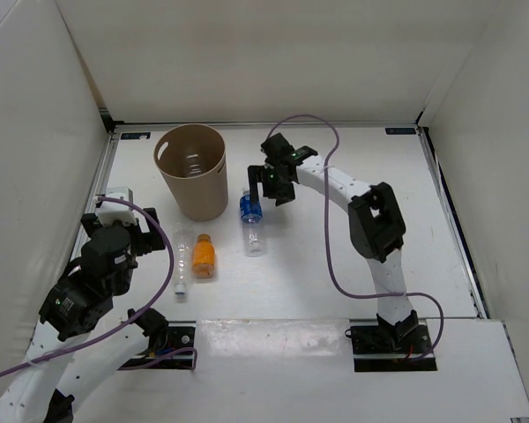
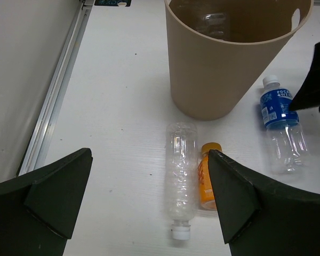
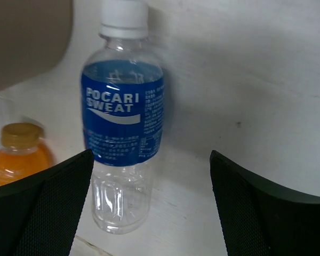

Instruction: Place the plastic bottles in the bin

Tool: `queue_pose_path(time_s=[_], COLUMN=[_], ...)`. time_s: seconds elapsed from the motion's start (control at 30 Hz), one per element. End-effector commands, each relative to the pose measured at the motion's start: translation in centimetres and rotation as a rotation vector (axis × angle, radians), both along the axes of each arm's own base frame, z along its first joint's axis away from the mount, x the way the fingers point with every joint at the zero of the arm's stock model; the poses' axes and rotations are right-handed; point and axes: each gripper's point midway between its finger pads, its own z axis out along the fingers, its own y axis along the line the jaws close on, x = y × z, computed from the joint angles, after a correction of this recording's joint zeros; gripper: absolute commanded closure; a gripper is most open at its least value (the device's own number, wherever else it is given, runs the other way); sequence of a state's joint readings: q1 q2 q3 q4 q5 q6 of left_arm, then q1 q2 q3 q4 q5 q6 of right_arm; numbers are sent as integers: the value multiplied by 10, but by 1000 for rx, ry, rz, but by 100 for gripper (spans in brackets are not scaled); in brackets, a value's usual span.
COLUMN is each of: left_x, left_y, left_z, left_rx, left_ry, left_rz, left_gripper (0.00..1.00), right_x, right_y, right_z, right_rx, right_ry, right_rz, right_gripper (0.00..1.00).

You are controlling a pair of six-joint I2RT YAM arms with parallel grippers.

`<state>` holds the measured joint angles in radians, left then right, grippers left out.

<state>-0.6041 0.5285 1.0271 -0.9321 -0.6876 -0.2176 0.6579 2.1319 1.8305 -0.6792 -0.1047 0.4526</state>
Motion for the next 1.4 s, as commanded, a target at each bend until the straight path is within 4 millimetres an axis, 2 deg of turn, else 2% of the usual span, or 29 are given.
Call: queue_pose_path(time_s=[0.0, 0.2, 0.57, 0.67, 0.77, 0.8, 0.87, 0.9, 0.93, 0.97, 1.1, 1.13, 1.2, 1.23, 1.27, 1.3, 1.33, 1.37], left_x=[3, 2, 2, 2, 1, 1, 1, 1, 1, 1, 1, 1, 1, 1, 0, 0, 0, 1], left_y=[-4, -4, -4, -4, -3, -3, -3, -3, -4, -3, -3, -4, -4, -4, -3, -3, -3, -3], left_z=[1, 1, 3, 3, 3, 3, 3, 4, 3, 3, 3, 4, 3, 3, 3, 3, 3, 4], left_rx=[-7, -6, -16, -15, -14, -15, -14, -16, -18, -17, -18, -20, -19, -18, -20, -17, -18, -20], left_ry=[2, 0, -11, -9, -9, -9, -7, -12, -10, -10, -11, -13, -12, -11, -12, -12, -11, -13], left_rz=[-8, -12, -13, -15, -12, -13, -11, -13, -14, -13, -14, -17, -16, -16, -14, -15, -14, -14], left_gripper=[0, 0, 0, 0, 0, 0, 0, 0, 0, 0, 0, 0, 0, 0, 0, 0, 0, 0], right_x=[-13, -26, -45, -48, -52, -54, -53, -56, -53, -52, -54, -50, -49, -47, -46, -44, -39, -39], right_y=[22, 33, 29, 28, 28, 23, 19, 13, 9, 6, -8, -14, -16, -18, -20, -22, -22, -22], right_z=[21, 3, -35, -38, -33, -42, -28, -32, -23, -22, -8, 4, 14, 34, 39, 55, 64, 85], right_rx=[86, 78, 36, 38, 59, 59, 111, 123, 157, 168, 200, 214, 224, 251, 251, 268, 287, 317], right_ry=[65, 144, 261, 278, 284, 291, 282, 282, 282, 281, 268, 239, 222, 181, 166, 131, 102, 53], right_rz=[34, 64, 59, 66, 73, 68, 59, 52, 43, 38, 31, 24, 21, 20, 14, 13, 4, 5], right_gripper=[10, 10, 10, 12, 25, 29, 37, 44, 55, 60, 71, 71, 76, 76, 79, 79, 83, 85])
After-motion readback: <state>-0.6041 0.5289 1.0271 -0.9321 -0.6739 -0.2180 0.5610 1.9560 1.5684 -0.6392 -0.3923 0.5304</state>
